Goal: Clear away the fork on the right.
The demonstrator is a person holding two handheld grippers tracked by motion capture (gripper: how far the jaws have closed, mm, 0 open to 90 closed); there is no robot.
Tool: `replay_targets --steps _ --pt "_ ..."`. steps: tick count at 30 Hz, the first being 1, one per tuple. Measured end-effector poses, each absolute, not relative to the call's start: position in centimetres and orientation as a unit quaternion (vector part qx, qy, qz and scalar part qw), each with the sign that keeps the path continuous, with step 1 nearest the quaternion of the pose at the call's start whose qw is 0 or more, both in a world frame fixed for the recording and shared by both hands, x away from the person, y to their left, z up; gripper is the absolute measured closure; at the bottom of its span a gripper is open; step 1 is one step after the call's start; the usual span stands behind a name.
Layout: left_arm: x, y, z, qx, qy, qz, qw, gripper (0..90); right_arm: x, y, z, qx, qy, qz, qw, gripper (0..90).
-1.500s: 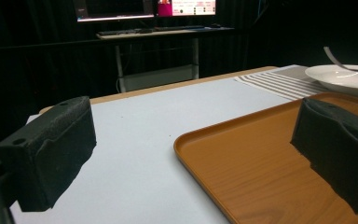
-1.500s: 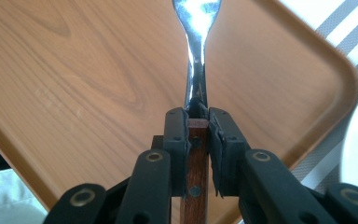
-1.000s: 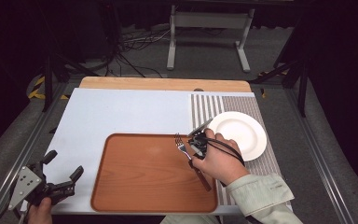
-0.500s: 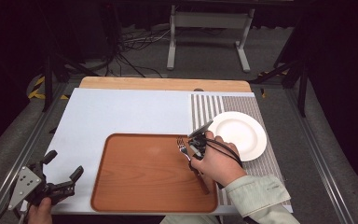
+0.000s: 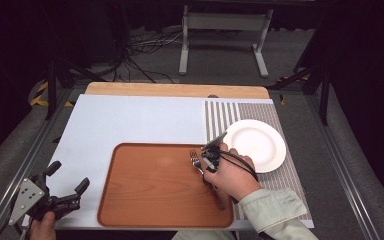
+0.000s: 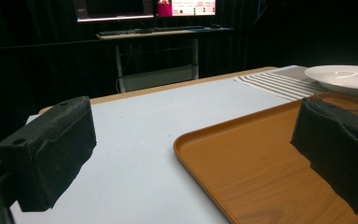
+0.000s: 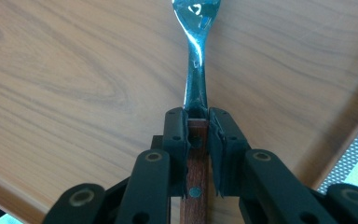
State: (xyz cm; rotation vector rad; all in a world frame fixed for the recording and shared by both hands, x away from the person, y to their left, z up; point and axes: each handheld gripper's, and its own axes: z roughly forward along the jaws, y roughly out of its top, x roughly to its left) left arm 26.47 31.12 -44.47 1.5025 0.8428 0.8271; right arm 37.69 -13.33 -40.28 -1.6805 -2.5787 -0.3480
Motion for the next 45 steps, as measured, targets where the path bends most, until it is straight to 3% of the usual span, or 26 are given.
replay_targets --steps 18,22,31,36,41,43,45 --pt "26.5 31.0 -44.5 0.641 0.359 0.353 0.579 0.6 37.8 -13.4 -41.1 -0.561 -0.822 -0.09 0.036 78.2" --pt "26.5 31.1 -44.5 0.642 0.359 0.353 0.578 0.6 37.8 -13.6 -41.1 -0.56 -0.82 -0.109 0.042 70.1" --pt "26.5 31.1 -44.4 0.641 0.36 0.353 0.579 0.6 37.9 -13.9 -40.5 -0.554 -0.824 -0.118 0.032 67.2" --pt "26.5 31.1 -44.4 0.641 0.36 0.353 0.578 0.6 38.0 -13.9 -40.1 -0.539 -0.829 -0.146 0.04 59.3" --pt "26.5 31.1 -44.4 0.641 0.36 0.353 0.578 0.6 38.1 -13.9 -39.6 -0.51 -0.838 -0.19 0.023 45.8" --pt "26.5 31.1 -44.4 0.641 0.36 0.353 0.579 0.6 38.1 -13.7 -39.5 -0.473 -0.851 -0.228 -0.006 30.5" --pt "26.5 31.1 -44.4 0.641 0.359 0.353 0.579 0.6 38.2 -13.6 -39.5 -0.435 -0.863 -0.254 -0.032 24.1"
